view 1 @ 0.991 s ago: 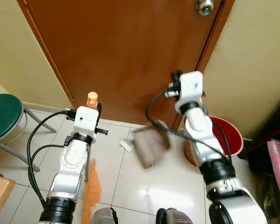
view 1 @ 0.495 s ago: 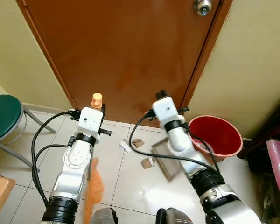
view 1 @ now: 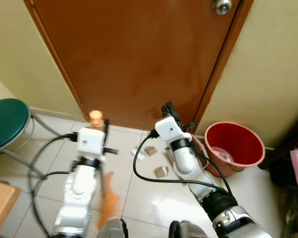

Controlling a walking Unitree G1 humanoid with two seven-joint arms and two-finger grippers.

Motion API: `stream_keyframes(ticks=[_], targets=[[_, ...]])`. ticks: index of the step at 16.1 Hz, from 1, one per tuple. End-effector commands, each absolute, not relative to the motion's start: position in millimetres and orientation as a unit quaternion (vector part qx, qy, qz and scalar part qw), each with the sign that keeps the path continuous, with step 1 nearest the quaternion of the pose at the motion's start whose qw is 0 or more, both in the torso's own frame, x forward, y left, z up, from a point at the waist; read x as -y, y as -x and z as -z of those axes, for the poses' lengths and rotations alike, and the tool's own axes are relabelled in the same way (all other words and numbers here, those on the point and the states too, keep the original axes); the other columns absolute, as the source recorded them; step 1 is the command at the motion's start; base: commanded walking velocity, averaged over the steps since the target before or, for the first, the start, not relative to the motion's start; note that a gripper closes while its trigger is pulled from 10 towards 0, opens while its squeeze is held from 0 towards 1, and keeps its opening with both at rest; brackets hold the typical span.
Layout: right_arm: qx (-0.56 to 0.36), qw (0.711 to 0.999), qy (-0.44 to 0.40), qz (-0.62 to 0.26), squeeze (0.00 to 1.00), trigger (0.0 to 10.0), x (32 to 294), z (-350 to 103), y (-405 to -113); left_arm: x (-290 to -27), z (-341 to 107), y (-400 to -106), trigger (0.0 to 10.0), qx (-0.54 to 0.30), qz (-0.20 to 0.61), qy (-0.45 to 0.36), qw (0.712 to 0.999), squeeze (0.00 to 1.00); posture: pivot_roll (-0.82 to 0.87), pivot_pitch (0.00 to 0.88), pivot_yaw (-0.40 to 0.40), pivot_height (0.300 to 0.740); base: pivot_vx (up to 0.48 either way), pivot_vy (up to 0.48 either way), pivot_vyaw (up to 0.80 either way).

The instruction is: Sweep floor

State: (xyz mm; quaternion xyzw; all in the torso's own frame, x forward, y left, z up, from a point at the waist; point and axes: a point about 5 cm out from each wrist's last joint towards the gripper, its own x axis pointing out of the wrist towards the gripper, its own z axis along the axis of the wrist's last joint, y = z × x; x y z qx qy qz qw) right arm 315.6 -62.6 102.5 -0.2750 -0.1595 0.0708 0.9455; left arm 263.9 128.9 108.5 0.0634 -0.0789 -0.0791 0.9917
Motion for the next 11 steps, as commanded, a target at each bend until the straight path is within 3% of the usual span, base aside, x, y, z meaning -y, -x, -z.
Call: stream_keyframes(ticks=[1, 7, 11], targets=[[0.167, 0.937, 0.295, -0.08, 0.0, 10.0, 58, -98, -314, -105, -119, -267, 10.0, 0.097, 0.104, -0.023, 0.99, 0.0, 0.14, 0.222, 0.029, 0.74, 0.0, 0.0, 0.0], [0.134, 0.939, 0.276, -0.154, 0.0, 10.0, 15, -83, -299, -73, -128, -279, 10.0, 0.134, 0.191, 0.026, 0.972, 0.0, 0.11, 0.262, 0.023, 0.74, 0.0, 0.0, 0.0], [0.086, 0.959, 0.202, -0.181, 0.0, 10.0, 13, -74, -292, -51, -127, -288, 10.0, 0.126, 0.247, 0.046, 0.96, 0.0, 0.07, 0.262, 0.023, 0.74, 0.0, 0.0, 0.0]])
